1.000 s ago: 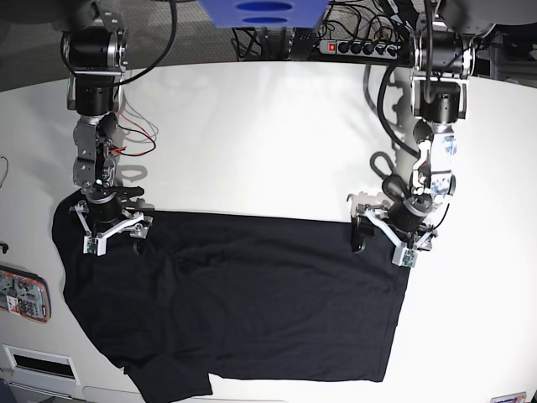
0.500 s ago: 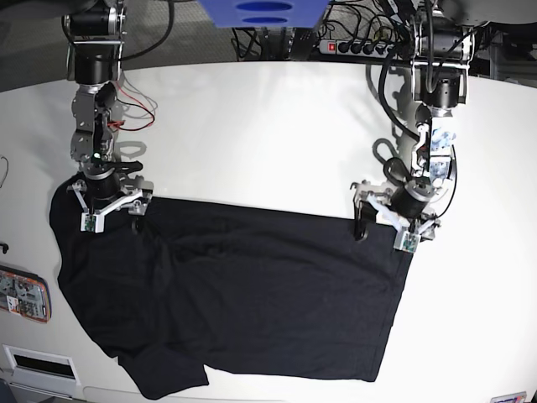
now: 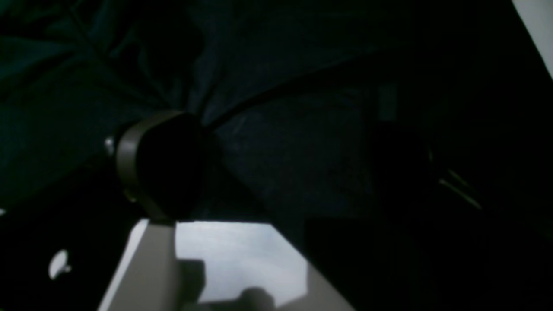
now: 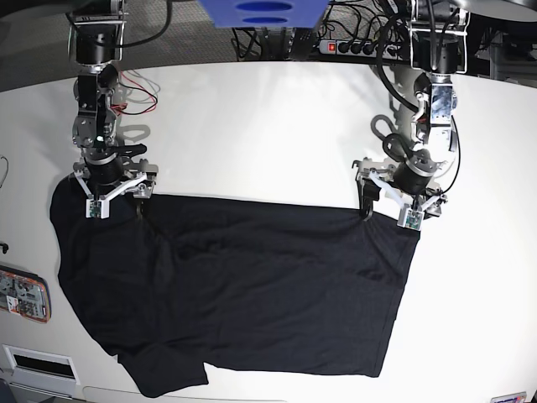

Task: Fold the T-shirt properly
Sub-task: 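Hold the folded edge with both grippers and pull it toward the robot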

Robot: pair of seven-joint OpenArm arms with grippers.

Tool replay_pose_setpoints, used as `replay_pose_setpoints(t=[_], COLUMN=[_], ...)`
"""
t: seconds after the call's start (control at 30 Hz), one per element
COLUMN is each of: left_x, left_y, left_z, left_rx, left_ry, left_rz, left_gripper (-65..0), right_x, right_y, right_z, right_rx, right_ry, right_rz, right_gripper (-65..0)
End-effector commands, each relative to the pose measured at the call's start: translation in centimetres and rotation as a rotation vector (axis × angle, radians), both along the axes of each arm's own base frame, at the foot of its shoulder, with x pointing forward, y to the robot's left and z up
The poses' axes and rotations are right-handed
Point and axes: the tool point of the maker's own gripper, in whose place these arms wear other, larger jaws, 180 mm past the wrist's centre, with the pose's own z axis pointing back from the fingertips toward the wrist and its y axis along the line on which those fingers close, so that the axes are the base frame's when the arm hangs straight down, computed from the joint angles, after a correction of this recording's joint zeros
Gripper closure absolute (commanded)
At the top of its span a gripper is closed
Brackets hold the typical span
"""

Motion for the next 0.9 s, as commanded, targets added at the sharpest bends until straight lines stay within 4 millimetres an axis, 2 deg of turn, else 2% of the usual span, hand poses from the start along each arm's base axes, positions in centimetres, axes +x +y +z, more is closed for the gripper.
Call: replay_pose_setpoints(t=[0.0, 0.07, 0.3, 0.43, 0.6, 0.7, 0.87], left_x=[-4.7, -4.3, -1.4, 1.8, 5.8, 7.3, 8.2], left_y=[1.1, 0.9, 0.1, 0.1, 0.5, 0.9, 1.4], left_z=[-4.7, -4.3, -0.3, 4.1, 7.7, 8.2, 6.5], left_rx=[0.101, 0.1, 0.12, 0.185, 0.22, 0.222, 0.204], left_ry=[0.265, 0.254, 0.152, 0.126, 0.089, 0.102, 0.16], left_rz=[-0.019, -0.02, -0.044, -0.052, -0.037, -0.026, -0.009], left_gripper=[-54.2, -54.2, -54.2, -54.2, -54.2, -54.2, -54.2], right_x=[-3.1, -3.6, -3.6, -3.6, -3.3, -3.6, -2.8], right_y=[0.3, 0.3, 0.3, 0.2, 0.3, 0.4, 1.0], right_z=[-3.0, -3.2, -3.2, -3.2, -2.9, -3.1, -1.5], right_rx=[-0.01, -0.01, -0.009, -0.009, -0.01, -0.011, -0.02], right_ry=[0.161, 0.171, 0.17, 0.17, 0.161, 0.2, 0.201], right_rz=[0.023, 0.023, 0.022, 0.021, 0.024, 0.029, 0.05], right_gripper=[-61.7, -61.7, -61.7, -61.7, -61.7, -61.7, -61.7])
